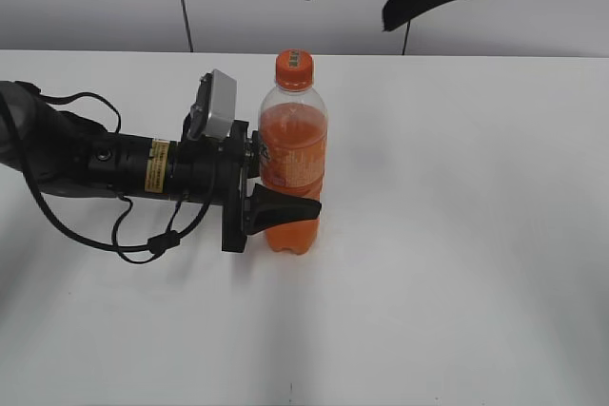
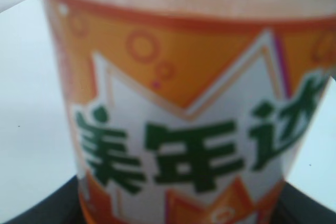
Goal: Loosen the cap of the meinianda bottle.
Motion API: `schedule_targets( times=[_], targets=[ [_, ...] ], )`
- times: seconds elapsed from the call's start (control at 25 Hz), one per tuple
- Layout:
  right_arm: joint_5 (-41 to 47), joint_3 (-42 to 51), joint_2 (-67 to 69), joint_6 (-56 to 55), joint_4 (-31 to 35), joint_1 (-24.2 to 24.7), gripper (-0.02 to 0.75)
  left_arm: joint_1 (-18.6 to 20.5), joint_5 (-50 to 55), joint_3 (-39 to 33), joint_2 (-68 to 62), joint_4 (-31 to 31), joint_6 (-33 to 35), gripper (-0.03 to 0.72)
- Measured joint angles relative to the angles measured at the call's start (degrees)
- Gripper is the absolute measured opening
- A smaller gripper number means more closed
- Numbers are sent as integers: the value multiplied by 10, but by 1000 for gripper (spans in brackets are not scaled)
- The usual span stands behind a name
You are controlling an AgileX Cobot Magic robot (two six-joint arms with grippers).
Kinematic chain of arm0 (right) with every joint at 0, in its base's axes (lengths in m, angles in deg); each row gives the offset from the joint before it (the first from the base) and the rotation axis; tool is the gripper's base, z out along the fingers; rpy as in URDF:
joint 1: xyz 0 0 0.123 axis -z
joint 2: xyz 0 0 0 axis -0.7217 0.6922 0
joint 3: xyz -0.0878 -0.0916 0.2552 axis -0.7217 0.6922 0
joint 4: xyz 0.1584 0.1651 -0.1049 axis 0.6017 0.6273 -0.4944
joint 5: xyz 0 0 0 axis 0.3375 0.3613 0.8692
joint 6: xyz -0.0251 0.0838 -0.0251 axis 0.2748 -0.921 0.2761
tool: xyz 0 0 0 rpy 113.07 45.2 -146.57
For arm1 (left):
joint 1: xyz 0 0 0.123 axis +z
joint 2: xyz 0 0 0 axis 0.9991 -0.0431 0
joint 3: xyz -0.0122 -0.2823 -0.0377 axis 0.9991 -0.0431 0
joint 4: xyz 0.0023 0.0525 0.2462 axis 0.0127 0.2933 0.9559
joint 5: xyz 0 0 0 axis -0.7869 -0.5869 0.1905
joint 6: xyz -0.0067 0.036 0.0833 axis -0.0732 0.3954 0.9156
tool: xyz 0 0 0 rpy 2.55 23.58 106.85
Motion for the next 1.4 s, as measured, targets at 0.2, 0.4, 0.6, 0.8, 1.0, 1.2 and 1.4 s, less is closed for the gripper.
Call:
schedule_targets(
  times=[0.2,0.4,0.6,0.8,1.0,1.2,1.4],
  targets=[
    [0,-19,45,-18,0,-34,574,0,0,0,0,-1,0,415],
    [0,-20,71,-32,0,-50,574,0,0,0,0,-1,1,415],
    [0,-20,89,-35,-1,-52,547,0,1,0,0,-2,1,415],
    [0,-21,89,-36,-3,-55,491,0,1,0,0,-2,2,415],
    [1,-21,89,-36,-12,-55,486,0,1,0,0,-2,2,415],
    [1,-30,89,-36,-25,-55,483,0,1,0,0,-2,2,415],
    [1,-48,89,-36,-26,-55,483,0,1,0,0,-2,2,415]
  ],
)
